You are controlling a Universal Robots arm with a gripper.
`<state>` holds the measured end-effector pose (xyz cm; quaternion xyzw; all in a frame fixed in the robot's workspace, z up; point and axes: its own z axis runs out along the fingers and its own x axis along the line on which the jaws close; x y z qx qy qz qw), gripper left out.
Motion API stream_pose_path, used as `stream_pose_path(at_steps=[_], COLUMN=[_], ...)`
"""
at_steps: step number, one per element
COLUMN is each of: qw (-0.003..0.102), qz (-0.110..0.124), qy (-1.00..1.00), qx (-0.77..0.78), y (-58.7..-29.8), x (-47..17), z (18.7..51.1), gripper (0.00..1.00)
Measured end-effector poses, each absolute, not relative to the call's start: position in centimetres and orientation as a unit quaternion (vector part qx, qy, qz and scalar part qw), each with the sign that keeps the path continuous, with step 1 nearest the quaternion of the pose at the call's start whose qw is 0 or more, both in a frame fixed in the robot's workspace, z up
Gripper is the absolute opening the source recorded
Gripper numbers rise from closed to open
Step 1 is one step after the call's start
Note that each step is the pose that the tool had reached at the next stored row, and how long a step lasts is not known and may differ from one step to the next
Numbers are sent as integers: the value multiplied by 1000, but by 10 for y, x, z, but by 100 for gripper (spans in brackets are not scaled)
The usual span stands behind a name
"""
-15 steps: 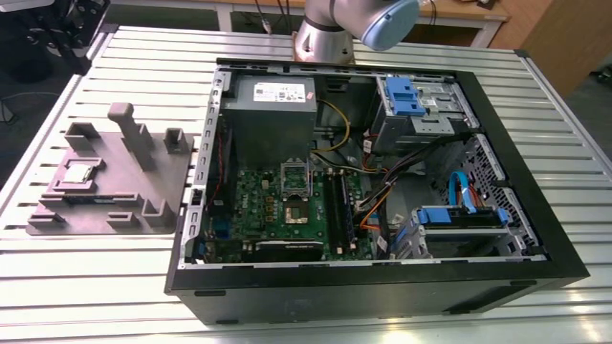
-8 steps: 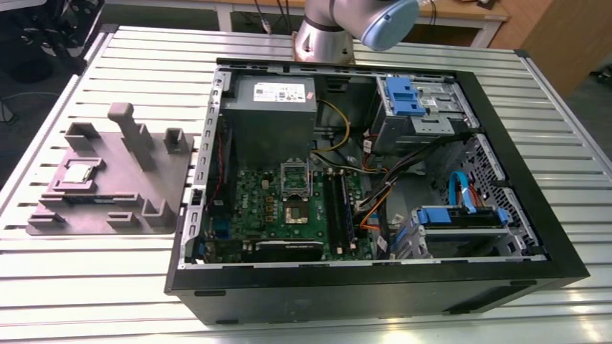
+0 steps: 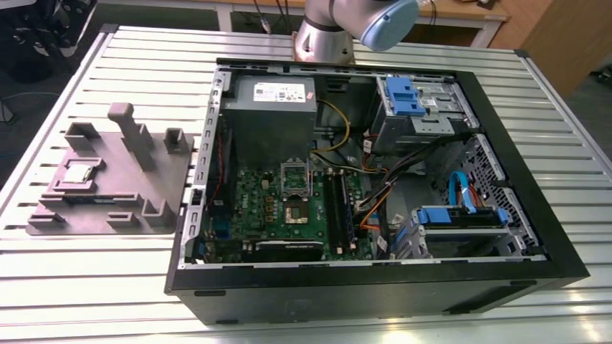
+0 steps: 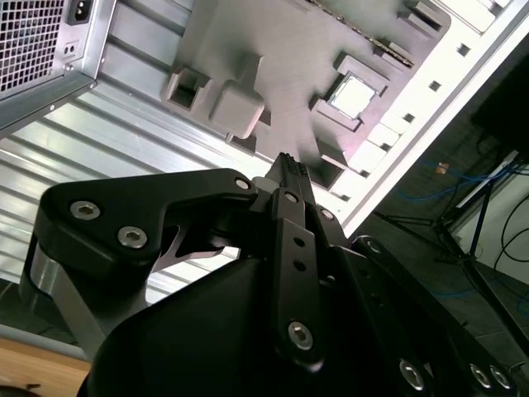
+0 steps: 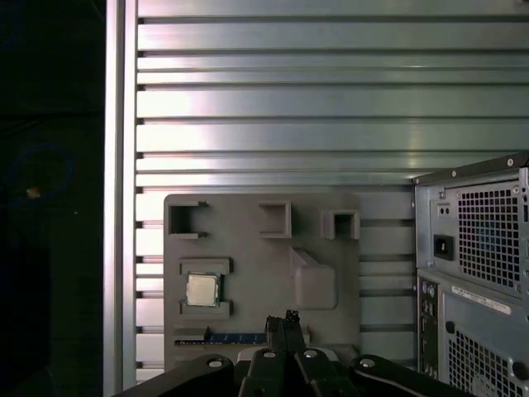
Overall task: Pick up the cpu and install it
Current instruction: 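Reach for the cpu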
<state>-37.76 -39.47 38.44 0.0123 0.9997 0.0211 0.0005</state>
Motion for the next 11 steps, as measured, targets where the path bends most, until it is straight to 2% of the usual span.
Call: stream_pose_path(at_steps=[11], qw=[1], qz=[21], qy=[1000], qx=[12], y=[-395], x=[-389], z=[384], gripper=[10])
